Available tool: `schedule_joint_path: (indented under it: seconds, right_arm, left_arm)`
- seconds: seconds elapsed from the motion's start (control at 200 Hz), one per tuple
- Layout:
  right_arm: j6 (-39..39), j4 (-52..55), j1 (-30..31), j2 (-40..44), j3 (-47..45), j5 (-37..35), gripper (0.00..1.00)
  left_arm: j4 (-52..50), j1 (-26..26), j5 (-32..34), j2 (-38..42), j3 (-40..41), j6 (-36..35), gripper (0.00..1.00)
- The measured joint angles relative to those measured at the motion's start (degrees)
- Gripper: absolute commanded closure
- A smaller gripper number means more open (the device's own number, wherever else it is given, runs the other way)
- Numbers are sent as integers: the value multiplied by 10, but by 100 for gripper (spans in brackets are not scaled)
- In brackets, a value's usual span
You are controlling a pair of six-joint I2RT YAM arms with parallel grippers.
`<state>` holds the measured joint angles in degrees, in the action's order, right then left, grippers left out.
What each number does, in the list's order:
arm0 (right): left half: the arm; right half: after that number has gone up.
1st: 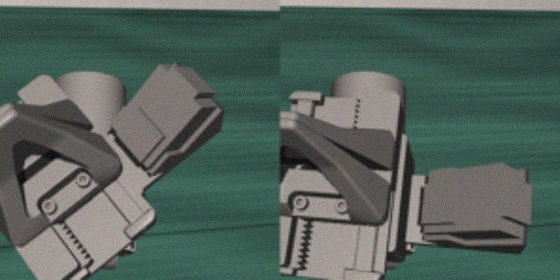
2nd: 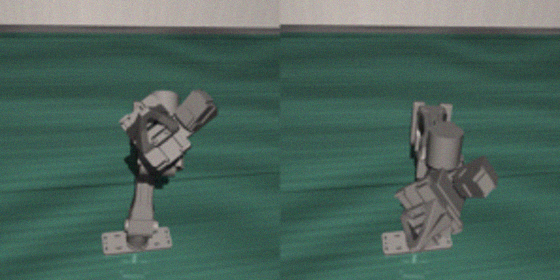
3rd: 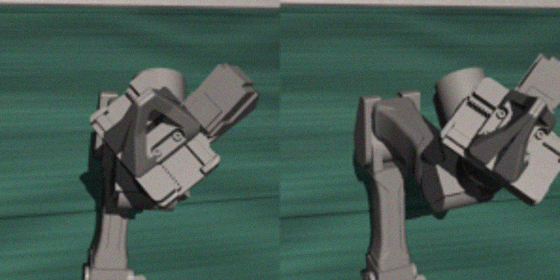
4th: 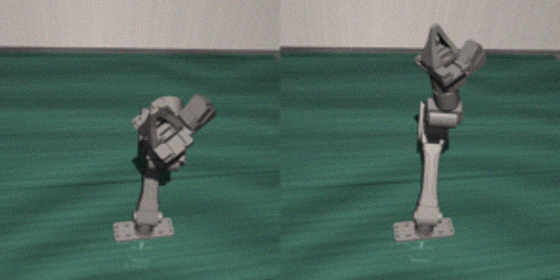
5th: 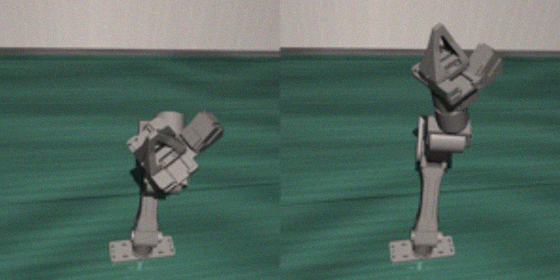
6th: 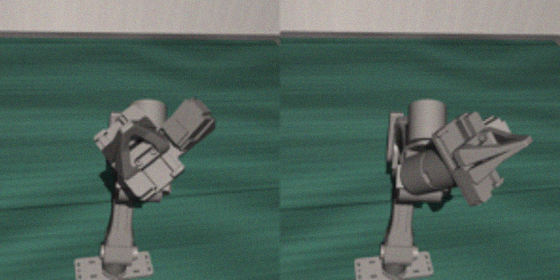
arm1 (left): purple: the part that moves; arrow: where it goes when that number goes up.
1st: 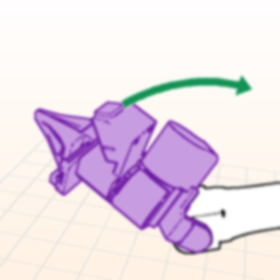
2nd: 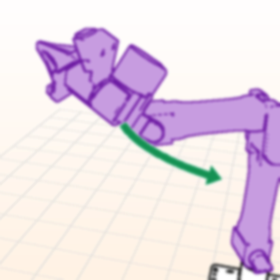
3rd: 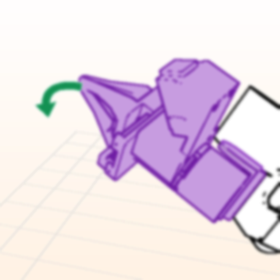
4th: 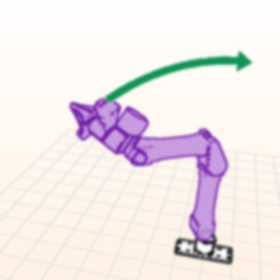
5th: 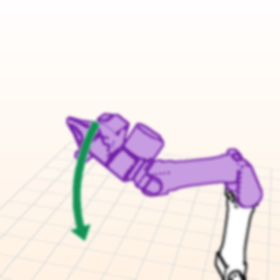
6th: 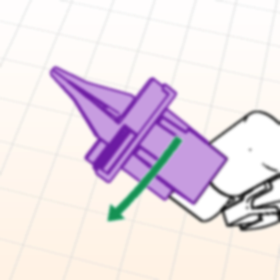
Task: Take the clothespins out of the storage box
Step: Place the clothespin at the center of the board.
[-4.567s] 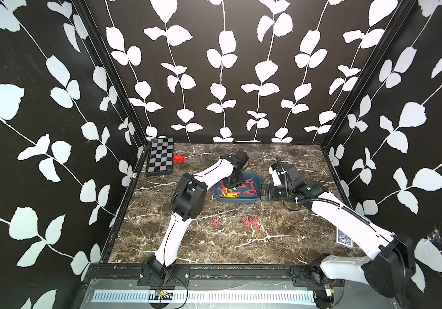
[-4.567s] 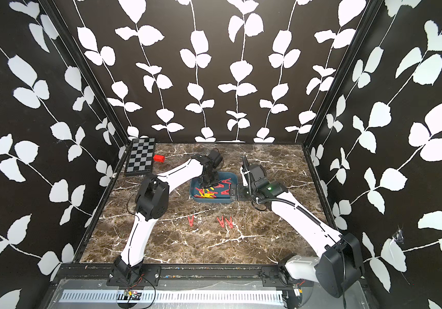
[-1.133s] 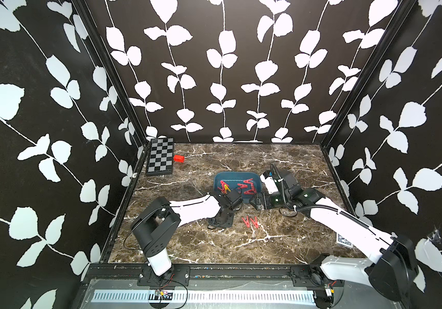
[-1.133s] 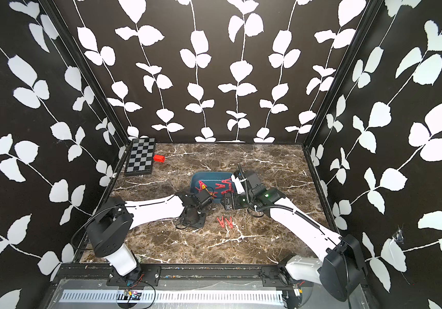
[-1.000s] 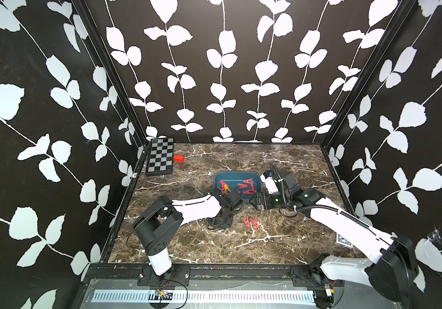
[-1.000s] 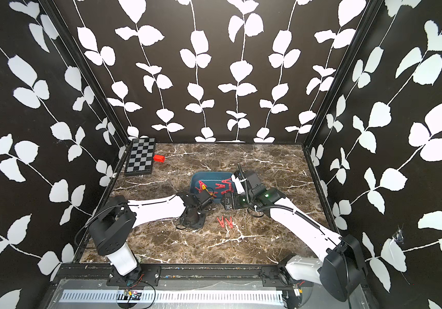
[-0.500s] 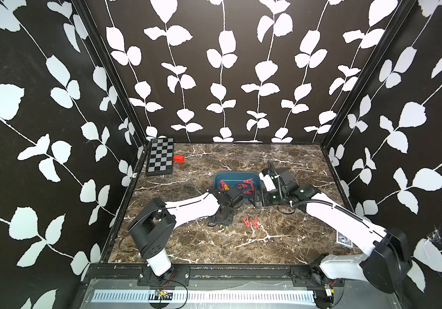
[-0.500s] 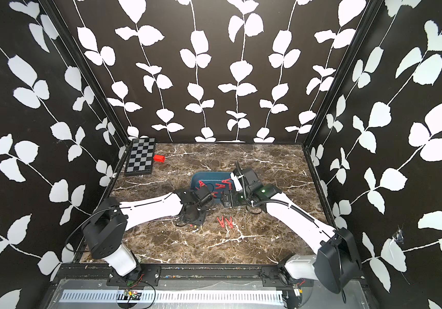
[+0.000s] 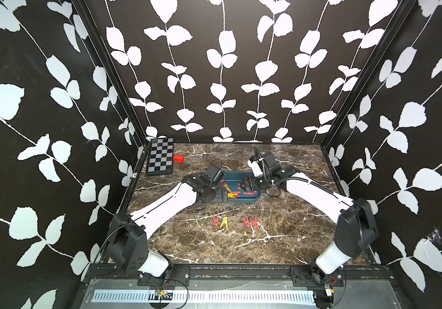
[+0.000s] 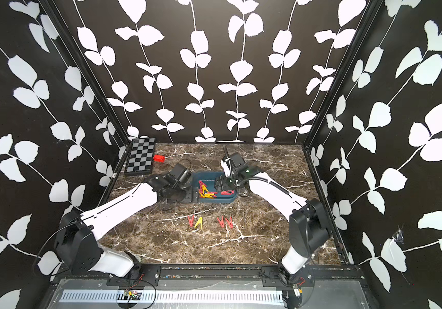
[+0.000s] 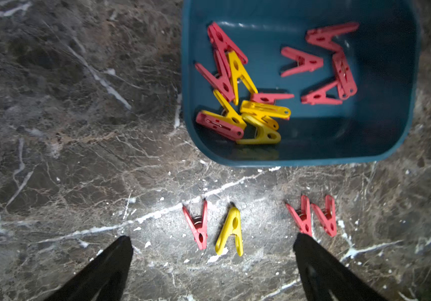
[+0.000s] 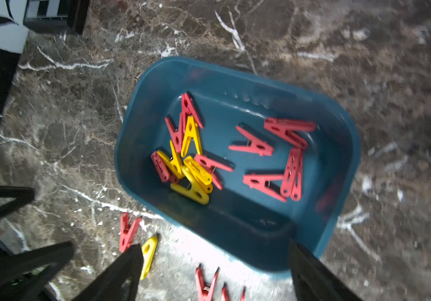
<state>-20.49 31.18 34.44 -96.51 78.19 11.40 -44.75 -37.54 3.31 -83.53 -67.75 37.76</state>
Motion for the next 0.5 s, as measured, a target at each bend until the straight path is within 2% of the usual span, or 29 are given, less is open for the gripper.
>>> schedule_joint_path:
  seconds: [0.09, 0.215, 0.32, 0.5]
  right_arm:
    - [15, 4, 0, -36, 30, 2, 36]
    - [30, 12, 0, -81, 66, 5, 42]
    - [38, 19, 0, -116, 92, 9, 55]
    - [49, 29, 7, -169, 134, 8, 55]
  left_arm:
    - [2, 29, -14, 1, -5, -3, 1]
    - [5, 60, -31, 1, -10, -11, 1]
    - [6, 80, -44, 1, -21, -21, 1]
    - [10, 111, -68, -1, -35, -37, 1]
